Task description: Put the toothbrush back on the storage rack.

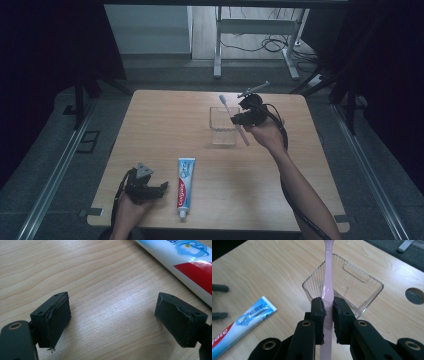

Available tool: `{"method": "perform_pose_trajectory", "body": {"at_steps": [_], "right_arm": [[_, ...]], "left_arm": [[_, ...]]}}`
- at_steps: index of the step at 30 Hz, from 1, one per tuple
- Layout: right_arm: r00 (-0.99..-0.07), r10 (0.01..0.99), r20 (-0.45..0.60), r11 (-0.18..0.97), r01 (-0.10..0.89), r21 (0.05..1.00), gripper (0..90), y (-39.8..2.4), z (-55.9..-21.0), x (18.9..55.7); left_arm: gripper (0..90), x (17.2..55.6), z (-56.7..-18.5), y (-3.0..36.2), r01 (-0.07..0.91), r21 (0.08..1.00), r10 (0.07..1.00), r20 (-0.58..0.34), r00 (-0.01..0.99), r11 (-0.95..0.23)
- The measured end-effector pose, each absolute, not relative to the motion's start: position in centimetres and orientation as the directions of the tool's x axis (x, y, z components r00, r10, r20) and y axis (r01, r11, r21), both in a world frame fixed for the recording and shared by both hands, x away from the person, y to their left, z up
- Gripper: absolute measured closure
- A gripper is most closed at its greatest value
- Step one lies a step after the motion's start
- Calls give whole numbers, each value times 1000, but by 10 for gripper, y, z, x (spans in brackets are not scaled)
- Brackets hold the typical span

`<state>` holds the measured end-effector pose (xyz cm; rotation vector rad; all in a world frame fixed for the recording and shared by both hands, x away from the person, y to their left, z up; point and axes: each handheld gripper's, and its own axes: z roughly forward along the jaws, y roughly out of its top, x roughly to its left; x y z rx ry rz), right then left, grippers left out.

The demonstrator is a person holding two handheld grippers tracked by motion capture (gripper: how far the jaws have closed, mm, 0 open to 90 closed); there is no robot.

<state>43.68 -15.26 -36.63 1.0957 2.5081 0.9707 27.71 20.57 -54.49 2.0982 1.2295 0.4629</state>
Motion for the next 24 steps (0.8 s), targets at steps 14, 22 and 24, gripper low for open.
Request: {"method": "perform_pose_trajectory", "body": {"at_steps": [14,22,24], "right_arm": [[-656,752,59,430,557,710,785,-147,-365,458],[-657,752,58,412,537,737,786,-141,-361,463],[-655,753,58,405,532,744,785,-139,-360,466]], "left_arm": [[131,277,-545,206,636,689,868,-22,497,-346],[131,277,-545,206,636,689,868,-23,497,-346],[131,277,-545,206,637,689,867,-23,497,-346]]}}
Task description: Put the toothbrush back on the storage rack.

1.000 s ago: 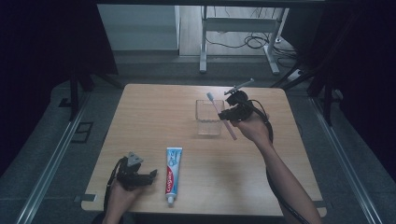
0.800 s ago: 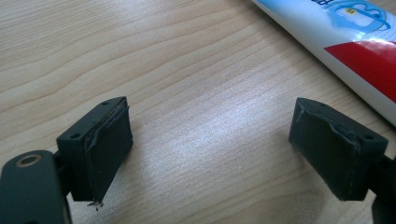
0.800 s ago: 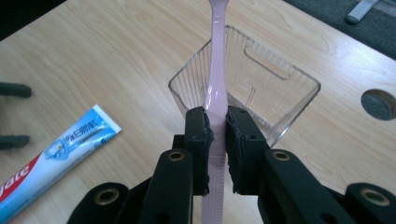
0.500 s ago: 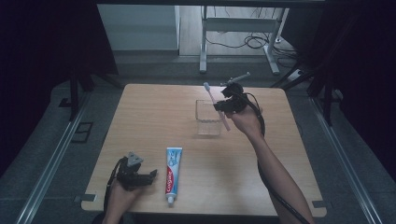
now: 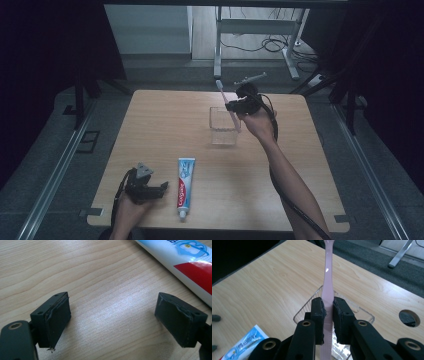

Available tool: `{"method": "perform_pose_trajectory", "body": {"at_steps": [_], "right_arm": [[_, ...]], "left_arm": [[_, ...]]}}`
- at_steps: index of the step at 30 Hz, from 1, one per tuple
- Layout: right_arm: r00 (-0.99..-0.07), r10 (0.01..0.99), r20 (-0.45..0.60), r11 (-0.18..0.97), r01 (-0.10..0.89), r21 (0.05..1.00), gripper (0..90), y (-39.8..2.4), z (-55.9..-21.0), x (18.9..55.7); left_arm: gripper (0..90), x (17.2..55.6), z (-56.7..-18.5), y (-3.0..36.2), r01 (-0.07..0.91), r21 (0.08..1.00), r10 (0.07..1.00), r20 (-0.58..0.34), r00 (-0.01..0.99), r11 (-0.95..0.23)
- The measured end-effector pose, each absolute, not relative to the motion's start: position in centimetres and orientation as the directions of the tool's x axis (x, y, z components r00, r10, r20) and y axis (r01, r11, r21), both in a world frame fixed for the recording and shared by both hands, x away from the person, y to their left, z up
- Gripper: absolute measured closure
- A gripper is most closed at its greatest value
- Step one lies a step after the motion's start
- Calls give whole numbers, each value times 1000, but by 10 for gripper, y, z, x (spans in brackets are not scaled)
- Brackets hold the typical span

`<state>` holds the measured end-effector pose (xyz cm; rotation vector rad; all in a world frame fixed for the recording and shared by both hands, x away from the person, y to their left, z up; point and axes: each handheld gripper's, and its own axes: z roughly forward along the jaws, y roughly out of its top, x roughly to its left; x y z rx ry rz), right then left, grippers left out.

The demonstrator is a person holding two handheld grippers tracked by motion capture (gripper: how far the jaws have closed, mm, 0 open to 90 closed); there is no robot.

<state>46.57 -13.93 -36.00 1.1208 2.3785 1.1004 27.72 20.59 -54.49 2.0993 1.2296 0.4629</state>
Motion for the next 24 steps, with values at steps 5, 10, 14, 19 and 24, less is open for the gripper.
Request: {"method": "perform_pose_trajectory", "body": {"at_steps": [5,10,14,19,24], "right_arm": [[-648,759,67,383,527,759,785,-134,-359,472],[-641,765,69,363,517,775,785,-129,-361,479],[-635,770,61,356,506,786,785,-125,-368,486],[-636,770,53,363,505,784,785,-124,-378,490],[-640,767,38,376,496,783,785,-124,-390,492]], "left_arm": [[131,277,-545,206,636,690,867,-23,497,-346],[131,277,-545,206,636,689,867,-24,498,-347],[131,277,-545,206,638,688,867,-24,497,-347],[131,277,-545,206,638,687,867,-23,498,-349],[131,277,-545,206,638,687,867,-24,498,-347]]}}
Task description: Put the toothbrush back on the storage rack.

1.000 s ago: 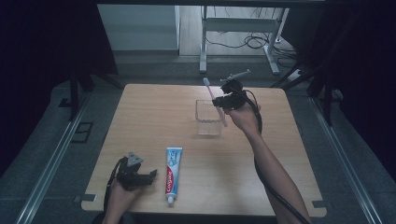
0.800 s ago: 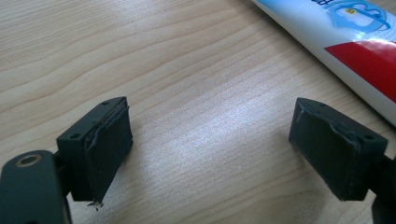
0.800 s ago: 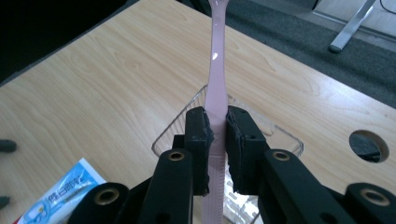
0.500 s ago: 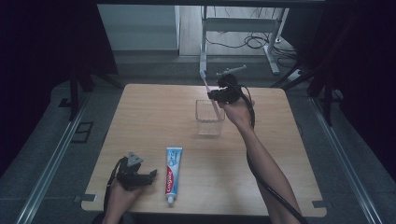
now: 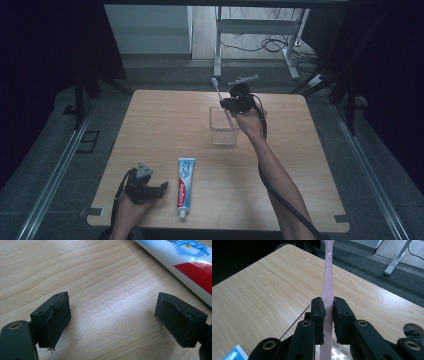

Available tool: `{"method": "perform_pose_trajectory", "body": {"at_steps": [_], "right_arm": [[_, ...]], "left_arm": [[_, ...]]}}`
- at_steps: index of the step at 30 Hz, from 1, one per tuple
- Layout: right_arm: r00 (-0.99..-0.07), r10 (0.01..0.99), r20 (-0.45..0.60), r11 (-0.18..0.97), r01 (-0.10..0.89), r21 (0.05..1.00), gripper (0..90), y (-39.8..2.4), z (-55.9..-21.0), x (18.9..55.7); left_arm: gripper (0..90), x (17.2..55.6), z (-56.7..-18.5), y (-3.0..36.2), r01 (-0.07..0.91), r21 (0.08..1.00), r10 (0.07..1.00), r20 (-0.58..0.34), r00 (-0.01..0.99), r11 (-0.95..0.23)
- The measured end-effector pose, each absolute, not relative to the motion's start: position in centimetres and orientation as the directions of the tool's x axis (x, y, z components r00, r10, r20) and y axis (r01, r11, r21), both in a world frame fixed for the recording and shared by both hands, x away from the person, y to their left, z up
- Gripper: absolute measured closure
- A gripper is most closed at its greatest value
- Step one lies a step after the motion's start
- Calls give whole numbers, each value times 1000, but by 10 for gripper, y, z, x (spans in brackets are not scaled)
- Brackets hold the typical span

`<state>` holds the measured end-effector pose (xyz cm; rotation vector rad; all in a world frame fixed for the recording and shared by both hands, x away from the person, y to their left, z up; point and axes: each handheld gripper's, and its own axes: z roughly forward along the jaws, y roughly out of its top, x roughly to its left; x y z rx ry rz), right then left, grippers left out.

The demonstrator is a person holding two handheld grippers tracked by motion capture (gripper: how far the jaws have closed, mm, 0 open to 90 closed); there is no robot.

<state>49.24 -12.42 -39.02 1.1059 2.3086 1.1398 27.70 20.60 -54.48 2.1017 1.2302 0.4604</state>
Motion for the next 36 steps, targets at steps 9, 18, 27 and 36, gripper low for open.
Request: {"method": "perform_pose_trajectory", "body": {"at_steps": [9,18,27,36], "right_arm": [[-649,760,25,400,499,769,785,-125,-408,493],[-651,759,18,420,510,751,784,-125,-423,494],[-658,753,2,453,521,724,783,-118,-440,497],[-666,746,-1,476,532,700,779,-115,-450,498]], "left_arm": [[131,277,-545,206,638,687,867,-24,498,-348],[131,277,-545,206,638,687,867,-23,498,-348],[131,277,-545,206,638,686,867,-22,498,-349],[131,277,-545,206,637,688,867,-24,497,-347]]}}
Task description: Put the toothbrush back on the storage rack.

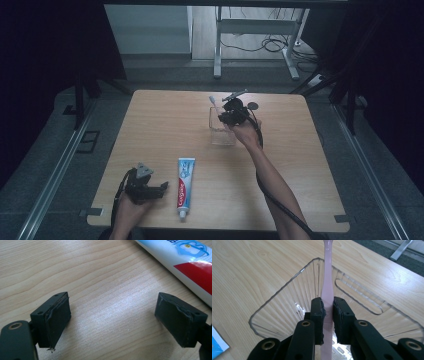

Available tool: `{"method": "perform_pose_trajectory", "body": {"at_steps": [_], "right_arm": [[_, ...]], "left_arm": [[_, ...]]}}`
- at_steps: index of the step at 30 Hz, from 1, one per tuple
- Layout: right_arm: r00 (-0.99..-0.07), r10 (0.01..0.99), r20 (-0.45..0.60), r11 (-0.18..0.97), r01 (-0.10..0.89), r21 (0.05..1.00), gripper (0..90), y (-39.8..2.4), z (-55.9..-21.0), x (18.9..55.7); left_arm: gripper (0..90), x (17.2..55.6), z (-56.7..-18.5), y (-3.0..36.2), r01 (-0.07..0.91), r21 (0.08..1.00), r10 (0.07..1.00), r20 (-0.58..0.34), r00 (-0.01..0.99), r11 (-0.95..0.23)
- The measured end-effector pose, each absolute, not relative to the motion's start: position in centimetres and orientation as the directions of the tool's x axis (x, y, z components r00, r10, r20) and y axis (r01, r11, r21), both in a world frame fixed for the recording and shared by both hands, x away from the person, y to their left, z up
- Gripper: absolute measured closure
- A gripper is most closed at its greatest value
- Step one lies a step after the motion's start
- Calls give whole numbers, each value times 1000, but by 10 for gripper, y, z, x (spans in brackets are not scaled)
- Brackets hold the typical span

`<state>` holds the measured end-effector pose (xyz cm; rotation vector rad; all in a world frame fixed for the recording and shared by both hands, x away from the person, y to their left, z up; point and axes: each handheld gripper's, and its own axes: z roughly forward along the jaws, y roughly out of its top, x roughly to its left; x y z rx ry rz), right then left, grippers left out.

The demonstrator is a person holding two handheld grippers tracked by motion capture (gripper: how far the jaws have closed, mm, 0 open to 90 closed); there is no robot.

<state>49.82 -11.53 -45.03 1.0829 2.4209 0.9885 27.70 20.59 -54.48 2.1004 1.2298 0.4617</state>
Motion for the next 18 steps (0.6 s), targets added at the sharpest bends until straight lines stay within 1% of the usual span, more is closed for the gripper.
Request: {"method": "perform_pose_trajectory", "body": {"at_steps": [10,12,13,14,18], "right_arm": [[-678,735,0,489,531,692,764,-115,-454,497],[-679,734,4,484,528,698,736,-117,-453,496],[-679,734,4,484,528,698,736,-117,-453,496],[-681,732,12,481,530,698,712,-118,-453,496],[-684,729,6,486,525,699,679,-119,-451,494]], "left_arm": [[131,277,-545,206,637,685,865,-21,501,-353],[131,277,-545,206,637,684,865,-19,502,-355],[131,277,-545,206,637,684,865,-19,502,-355],[131,277,-545,206,637,684,865,-20,502,-355],[131,277,-545,206,637,684,865,-20,502,-355]]}}
